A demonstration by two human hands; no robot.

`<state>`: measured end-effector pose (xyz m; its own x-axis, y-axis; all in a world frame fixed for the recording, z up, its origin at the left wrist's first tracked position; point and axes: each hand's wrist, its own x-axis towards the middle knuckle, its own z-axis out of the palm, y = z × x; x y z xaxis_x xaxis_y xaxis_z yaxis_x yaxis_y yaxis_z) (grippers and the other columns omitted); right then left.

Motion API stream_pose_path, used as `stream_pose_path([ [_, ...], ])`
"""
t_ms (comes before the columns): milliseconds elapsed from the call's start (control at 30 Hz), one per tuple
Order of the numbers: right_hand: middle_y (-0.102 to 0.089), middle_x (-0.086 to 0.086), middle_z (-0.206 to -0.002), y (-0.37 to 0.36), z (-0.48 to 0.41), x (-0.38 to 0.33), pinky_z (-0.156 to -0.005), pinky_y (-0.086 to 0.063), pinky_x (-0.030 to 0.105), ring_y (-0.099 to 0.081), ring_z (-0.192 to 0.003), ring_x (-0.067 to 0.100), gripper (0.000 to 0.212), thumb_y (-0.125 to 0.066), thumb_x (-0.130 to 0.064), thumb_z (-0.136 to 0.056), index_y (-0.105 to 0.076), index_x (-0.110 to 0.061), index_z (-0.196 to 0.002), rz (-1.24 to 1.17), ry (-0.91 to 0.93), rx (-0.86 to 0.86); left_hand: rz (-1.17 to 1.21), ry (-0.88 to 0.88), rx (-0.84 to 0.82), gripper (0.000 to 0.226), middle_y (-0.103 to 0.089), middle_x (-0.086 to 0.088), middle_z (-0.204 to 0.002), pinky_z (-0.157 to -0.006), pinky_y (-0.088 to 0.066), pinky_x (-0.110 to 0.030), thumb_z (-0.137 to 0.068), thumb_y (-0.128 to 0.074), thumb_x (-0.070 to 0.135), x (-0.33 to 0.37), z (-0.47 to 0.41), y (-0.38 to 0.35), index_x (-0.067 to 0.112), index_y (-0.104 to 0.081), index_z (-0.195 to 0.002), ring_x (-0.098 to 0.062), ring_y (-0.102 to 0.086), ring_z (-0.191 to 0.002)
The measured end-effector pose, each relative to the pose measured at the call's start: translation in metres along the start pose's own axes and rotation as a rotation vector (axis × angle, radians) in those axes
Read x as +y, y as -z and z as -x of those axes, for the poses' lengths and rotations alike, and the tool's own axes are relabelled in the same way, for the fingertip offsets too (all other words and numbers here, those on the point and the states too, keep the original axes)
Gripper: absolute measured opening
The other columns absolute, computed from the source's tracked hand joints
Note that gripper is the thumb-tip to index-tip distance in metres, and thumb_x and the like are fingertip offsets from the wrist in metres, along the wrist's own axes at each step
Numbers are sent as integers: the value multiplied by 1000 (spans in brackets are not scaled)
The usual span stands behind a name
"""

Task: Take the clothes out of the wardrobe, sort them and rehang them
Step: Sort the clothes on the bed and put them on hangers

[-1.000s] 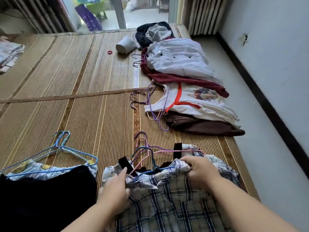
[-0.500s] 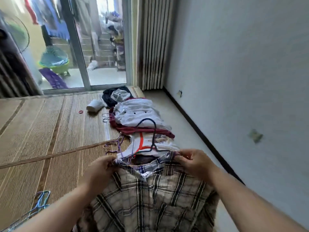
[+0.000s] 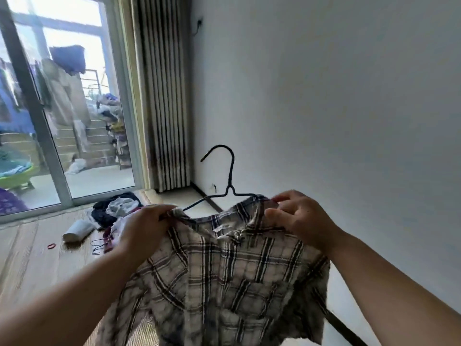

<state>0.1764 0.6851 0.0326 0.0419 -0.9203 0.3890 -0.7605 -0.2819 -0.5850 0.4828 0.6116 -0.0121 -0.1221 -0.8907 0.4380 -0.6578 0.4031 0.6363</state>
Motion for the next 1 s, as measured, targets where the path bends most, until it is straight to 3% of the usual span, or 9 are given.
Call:
stream_pose_path([
  [100, -56, -12, -98, 37, -3, 30, -79, -48, 31, -56, -91, 12, 31, -69, -48, -77, -52, -24, -86, 161, 5, 125, 7, -102, 1, 17, -63, 16, -80, -70, -43, -26, -83, -70, 14, 54, -19, -41, 27, -74, -93, -18, -63, -83],
  [233, -53, -16, -98, 84, -22, 84, -78, -42, 28, -54, -92, 9, 61, -64, -60, -76, -43, -34, -127, 170, -75, -31, 20, -180, 46, 22, -61, 20, -79, -66, -38, -10, -78, -74, 12, 122, -38, -117, 30, -75, -90, -8, -60, -80],
  [333, -62, -12, -78, 126, -43, 133, -63, -39, 23, -60, -78, 9, 30, -57, -55, -84, -64, -27, -86, 158, -74, -62, 28, -195, 58, 23, -61, 17, -80, -68, -41, -14, -77, -75, 13, 168, -50, -181, 32, -75, -90, -8, -59, -78],
  [433, -64, -8, -62, 168, -59, 188, -51, -37, 20, -58, -54, 3, 33, -56, -47, -88, -62, -24, -66, 102, -88, -80, 71, -181, 95, 24, -62, 12, -85, -75, -46, -23, -78, -73, 11, 212, -65, -241, 28, -76, -94, -12, -62, -83],
  [567, -67, -5, -66, 202, -72, 244, -60, -41, 25, -61, -62, 9, 35, -58, -44, -88, -66, -16, -68, 177, -105, -69, 146, -232, 254, 19, -61, 8, -84, -70, -41, -3, -79, -72, 19, 256, -75, -289, 19, -76, -98, -9, -61, -78],
  [667, -68, -7, -68, 215, -85, 277, -60, -44, 25, -63, -62, 7, 33, -55, -44, -91, -64, -19, -71, 158, -118, -33, 89, -407, 241, 22, -62, 7, -83, -68, -50, -19, -76, -69, 23, 270, -81, -308, 21, -76, -97, -9, -60, -75],
  [733, -67, -8, -67, 219, -95, 293, -55, -41, 23, -61, -58, 2, 33, -53, -44, -92, -61, -21, -69, 137, -109, -40, -124, -432, 57, 32, -62, 3, -100, -79, -53, -32, -75, -71, 25, 264, -89, -322, 29, -72, -107, -16, -57, -91],
  [867, -67, -10, -73, 209, -122, 319, -56, -38, 22, -58, -67, 1, 31, -49, -46, -93, -59, -25, -74, 155, -78, -99, -303, -151, -287, 79, -27, 7, -141, -107, -30, -32, -76, -71, 37, 233, -105, -352, 49, -28, -141, -17, -27, -124],
  [1000, -65, -14, -73, 187, -154, 343, -79, -42, 34, -59, -76, 6, 30, -46, -47, -94, -54, -33, -69, 158, -51, -205, -214, 9, -182, 62, -34, -1, -147, -108, -27, -33, -91, -55, 40, 207, -143, -372, 32, -28, -146, -21, -31, -130],
])
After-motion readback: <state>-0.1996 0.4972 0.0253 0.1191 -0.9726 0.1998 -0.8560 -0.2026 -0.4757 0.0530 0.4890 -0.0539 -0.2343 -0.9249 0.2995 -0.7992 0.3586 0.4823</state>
